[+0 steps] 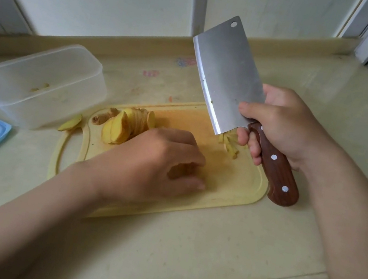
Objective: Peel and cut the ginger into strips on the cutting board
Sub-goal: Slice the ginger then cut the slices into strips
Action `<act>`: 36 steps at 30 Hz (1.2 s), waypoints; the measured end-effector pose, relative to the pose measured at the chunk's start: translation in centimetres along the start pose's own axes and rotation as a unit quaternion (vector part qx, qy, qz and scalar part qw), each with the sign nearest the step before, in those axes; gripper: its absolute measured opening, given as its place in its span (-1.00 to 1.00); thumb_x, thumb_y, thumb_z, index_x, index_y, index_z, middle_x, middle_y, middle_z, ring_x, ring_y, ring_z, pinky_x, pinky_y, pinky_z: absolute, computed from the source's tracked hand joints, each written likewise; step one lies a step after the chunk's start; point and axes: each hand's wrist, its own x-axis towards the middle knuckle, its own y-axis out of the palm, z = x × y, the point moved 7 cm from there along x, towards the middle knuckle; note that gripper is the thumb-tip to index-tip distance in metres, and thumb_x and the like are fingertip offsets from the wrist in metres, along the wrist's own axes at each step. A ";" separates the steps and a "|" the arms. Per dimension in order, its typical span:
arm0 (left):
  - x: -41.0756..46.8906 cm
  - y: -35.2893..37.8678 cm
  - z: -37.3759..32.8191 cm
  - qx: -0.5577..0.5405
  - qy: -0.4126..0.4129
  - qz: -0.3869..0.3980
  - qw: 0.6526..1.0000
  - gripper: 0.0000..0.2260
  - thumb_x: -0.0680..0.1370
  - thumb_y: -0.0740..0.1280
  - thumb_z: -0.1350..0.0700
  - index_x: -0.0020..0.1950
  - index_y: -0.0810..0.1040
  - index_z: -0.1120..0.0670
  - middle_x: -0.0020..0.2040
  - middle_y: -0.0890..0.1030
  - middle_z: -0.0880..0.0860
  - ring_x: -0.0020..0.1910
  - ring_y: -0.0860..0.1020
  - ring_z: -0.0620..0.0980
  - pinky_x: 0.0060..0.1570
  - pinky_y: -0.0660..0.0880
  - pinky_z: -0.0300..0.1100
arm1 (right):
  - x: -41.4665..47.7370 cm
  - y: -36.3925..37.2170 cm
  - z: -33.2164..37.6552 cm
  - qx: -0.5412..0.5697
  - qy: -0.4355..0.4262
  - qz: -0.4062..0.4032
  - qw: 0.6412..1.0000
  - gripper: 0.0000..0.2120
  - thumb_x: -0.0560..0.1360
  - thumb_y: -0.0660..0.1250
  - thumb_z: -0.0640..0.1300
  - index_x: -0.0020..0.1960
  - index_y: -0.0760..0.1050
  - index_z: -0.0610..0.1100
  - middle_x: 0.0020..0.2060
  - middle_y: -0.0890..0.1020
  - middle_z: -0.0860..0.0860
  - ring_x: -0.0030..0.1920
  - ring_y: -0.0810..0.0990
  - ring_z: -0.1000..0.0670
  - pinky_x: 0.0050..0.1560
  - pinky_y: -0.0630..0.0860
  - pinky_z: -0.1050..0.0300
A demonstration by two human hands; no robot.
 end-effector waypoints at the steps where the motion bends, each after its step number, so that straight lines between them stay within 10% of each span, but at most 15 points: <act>1: -0.1 -0.3 0.2 -0.016 -0.002 0.003 1.000 -0.73 0.52 0.48 0.00 0.09 0.67 0.16 -0.05 0.62 0.04 -0.14 0.60 0.00 -0.13 0.56 -0.14 | 0.0 0.0 0.0 -0.001 0.000 0.000 1.000 -0.87 0.67 0.21 -0.25 0.16 0.50 -0.19 -0.47 0.52 -0.17 -0.60 0.38 -0.06 -0.55 0.42 0.14; 23: -1.0 -0.8 1.9 -0.100 -0.133 -0.060 0.984 -0.90 0.51 0.42 0.13 0.00 0.66 0.04 -0.18 0.62 -0.16 -0.24 0.56 -0.18 -0.20 0.44 -0.41 | -0.1 0.0 -0.1 -0.011 0.000 -0.001 1.000 -0.82 0.67 0.21 -0.25 0.23 0.46 -0.28 -0.47 0.53 -0.17 -0.61 0.38 -0.05 -0.55 0.43 0.15; 30: -1.4 -1.2 3.6 -0.267 -0.269 -0.138 0.915 -0.88 0.51 0.46 0.27 -0.06 0.65 0.06 -0.21 0.69 0.05 -0.27 0.60 -0.09 -0.24 0.50 -0.31 | -0.1 0.0 -0.2 -0.015 0.002 0.001 1.000 -0.86 0.66 0.21 -0.25 0.18 0.47 -0.26 -0.46 0.53 -0.17 -0.60 0.38 -0.06 -0.53 0.43 0.14; 36: -1.7 -1.6 3.4 -0.210 -0.238 -0.171 0.933 -0.85 0.51 0.44 0.34 -0.06 0.65 0.10 -0.24 0.69 0.02 -0.22 0.70 -0.05 -0.12 0.64 -0.11 | -0.1 0.0 -0.1 -0.014 0.001 -0.004 1.000 -0.86 0.66 0.21 -0.26 0.18 0.46 -0.27 -0.45 0.53 -0.18 -0.60 0.38 -0.06 -0.53 0.43 0.14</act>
